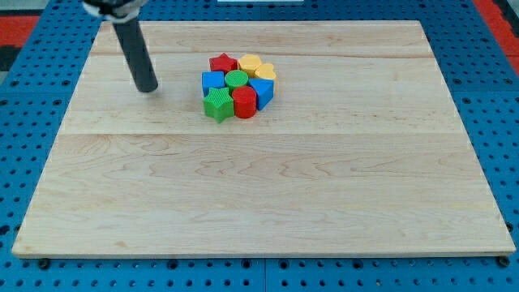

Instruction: Push the red star to the right side of the yellow cubes

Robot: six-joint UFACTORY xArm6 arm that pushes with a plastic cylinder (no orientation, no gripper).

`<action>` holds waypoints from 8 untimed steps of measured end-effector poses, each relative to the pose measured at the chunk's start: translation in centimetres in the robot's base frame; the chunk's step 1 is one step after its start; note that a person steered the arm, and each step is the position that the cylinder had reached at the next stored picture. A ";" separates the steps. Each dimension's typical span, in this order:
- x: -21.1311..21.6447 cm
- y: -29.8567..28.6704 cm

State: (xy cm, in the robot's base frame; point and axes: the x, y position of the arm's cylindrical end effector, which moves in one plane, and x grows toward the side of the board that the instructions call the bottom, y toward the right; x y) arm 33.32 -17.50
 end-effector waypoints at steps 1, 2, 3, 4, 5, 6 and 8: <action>-0.3 1.6; -0.3 6.0; -0.5 7.6; -0.6 9.2; -0.4 9.4; 0.8 9.4; -4.1 11.1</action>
State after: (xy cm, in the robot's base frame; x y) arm 29.27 -6.36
